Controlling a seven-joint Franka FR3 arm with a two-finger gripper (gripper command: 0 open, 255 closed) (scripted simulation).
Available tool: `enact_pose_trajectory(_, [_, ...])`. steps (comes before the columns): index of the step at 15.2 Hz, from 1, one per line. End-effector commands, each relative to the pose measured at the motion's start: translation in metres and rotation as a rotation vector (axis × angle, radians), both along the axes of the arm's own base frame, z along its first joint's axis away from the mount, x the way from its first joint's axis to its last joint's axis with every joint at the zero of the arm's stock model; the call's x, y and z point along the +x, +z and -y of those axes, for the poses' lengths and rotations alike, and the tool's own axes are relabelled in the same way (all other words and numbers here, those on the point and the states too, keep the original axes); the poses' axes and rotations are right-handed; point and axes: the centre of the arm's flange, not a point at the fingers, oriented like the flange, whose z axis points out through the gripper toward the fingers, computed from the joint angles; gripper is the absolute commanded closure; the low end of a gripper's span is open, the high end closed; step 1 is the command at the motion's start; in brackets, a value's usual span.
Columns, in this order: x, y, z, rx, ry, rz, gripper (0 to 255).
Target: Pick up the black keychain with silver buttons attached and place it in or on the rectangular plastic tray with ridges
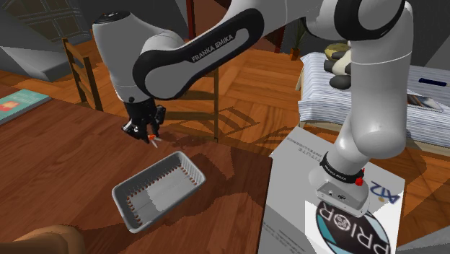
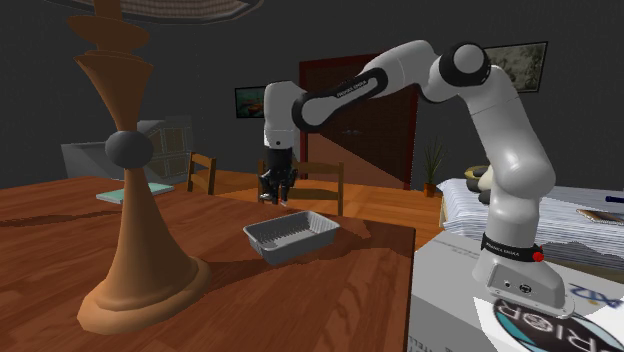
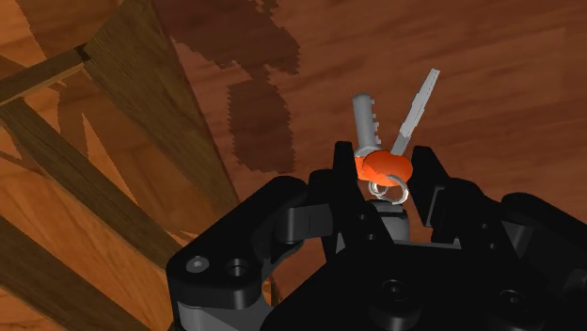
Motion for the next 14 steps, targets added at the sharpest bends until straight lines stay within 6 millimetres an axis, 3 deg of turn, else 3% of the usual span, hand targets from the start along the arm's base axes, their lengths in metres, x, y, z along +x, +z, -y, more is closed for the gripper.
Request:
enact_pose_trajectory(1, [0.0,0.011,0.0,0.0,0.0,0.0,255])
enact_pose_trajectory(12, [0.0,0.066,0.0,0.0,0.0,0.0,255])
enact_pose_trajectory(14, [-0.025,0.067,-0.01,0.0,0.0,0.0,255])
